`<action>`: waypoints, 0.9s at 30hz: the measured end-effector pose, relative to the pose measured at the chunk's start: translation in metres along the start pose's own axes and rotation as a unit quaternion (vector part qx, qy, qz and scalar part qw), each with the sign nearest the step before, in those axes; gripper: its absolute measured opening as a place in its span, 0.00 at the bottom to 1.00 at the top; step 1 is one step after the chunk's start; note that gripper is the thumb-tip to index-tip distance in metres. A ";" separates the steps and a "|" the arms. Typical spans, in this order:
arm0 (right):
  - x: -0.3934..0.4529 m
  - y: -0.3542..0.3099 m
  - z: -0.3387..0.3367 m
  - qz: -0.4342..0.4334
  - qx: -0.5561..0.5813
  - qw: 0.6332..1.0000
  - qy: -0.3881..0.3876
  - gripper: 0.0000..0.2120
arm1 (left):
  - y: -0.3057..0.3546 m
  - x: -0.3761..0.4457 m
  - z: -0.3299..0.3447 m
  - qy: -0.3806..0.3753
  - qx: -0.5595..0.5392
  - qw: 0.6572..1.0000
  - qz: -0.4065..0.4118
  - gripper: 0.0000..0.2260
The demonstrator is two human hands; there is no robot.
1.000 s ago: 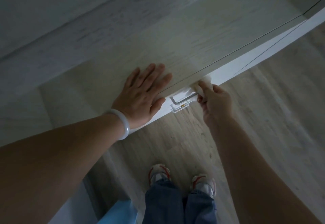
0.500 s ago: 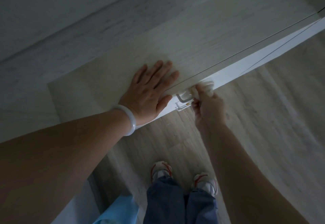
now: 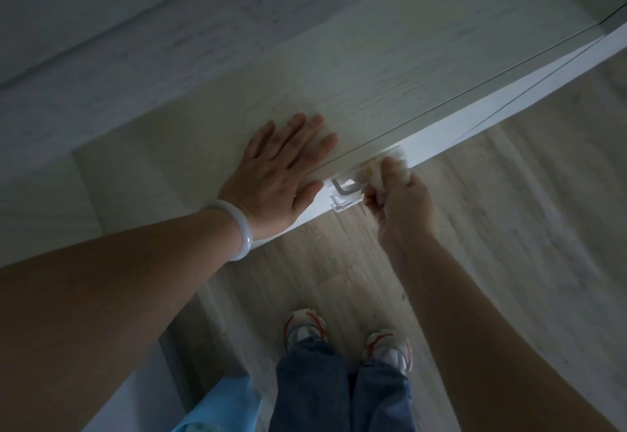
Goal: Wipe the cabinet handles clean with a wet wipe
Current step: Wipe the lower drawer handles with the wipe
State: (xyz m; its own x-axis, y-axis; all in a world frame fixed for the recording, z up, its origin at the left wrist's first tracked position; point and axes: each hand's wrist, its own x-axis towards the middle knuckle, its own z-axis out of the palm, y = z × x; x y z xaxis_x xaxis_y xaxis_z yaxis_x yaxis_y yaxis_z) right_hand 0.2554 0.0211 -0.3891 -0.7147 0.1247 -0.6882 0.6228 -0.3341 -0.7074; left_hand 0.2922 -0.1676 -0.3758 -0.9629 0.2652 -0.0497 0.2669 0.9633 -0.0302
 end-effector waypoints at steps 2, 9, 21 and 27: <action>0.012 -0.015 -0.012 -0.019 0.015 0.998 0.050 0.10 | 0.000 0.000 0.000 0.002 -0.002 1.000 0.002 0.27; 0.000 -0.001 -0.021 -0.031 -0.163 0.986 0.007 0.15 | 0.000 -0.001 0.000 0.002 0.006 1.000 0.001 0.27; -0.015 0.028 0.005 0.053 0.252 0.948 -0.187 0.10 | 0.002 0.000 0.001 0.004 0.017 1.000 -0.007 0.27; 0.004 0.020 -0.010 0.051 0.259 0.946 -0.189 0.14 | 0.002 0.000 0.001 0.006 0.014 1.000 -0.003 0.27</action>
State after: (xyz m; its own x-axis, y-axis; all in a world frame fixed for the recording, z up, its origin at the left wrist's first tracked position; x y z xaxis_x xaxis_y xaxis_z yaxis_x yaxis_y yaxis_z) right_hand 0.2688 0.0244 -0.4077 -0.7831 -0.2424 -0.5727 0.5252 -0.7510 -0.4003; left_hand 0.2926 -0.1658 -0.3770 -0.9651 0.2592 -0.0364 0.2610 0.9635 -0.0589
